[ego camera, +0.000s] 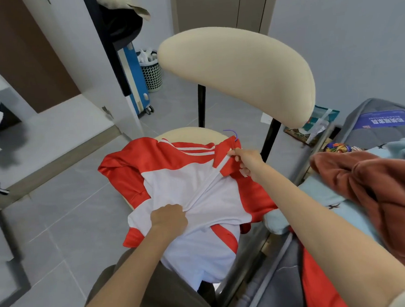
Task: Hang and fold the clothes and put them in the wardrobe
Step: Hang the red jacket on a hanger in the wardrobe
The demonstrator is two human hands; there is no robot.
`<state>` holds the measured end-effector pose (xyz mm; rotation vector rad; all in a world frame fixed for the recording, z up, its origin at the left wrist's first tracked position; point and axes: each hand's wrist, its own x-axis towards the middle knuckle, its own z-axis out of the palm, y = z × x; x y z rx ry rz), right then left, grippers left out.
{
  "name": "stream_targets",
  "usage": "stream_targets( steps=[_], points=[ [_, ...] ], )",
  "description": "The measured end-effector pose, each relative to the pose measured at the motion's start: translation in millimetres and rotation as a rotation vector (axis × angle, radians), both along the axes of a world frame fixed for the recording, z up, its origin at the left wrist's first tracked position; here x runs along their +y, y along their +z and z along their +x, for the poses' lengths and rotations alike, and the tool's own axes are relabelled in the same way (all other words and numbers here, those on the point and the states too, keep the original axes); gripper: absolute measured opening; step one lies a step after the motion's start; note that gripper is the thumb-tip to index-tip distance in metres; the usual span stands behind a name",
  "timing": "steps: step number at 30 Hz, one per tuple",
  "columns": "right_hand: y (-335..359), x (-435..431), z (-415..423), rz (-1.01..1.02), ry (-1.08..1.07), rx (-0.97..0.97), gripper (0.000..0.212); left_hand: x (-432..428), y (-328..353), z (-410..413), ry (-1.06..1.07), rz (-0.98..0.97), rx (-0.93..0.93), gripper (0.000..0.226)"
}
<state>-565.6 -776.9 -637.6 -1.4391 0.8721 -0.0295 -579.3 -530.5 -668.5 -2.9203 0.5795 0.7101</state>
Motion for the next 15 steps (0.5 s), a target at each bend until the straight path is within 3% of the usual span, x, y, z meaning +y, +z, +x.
stream_targets(
  steps=[3, 6, 11, 15],
  points=[
    [-15, -9, 3, -0.31, -0.012, 0.063, 0.023, -8, -3, 8, 0.026, 0.027, 0.049, 0.033],
    [-24, -19, 12, -0.48, -0.014, 0.04, 0.027, -12, -8, 17, 0.053, 0.032, 0.102, 0.03],
    [-37, -24, 42, -0.552, 0.137, 0.048, 0.033, -14, -17, 29, 0.07, -0.029, 0.159, 0.014],
    [-59, -24, 60, -0.513, 0.189, 0.158, 0.024, -11, -27, 36, 0.097, -0.1, 0.146, 0.028]
  ],
)
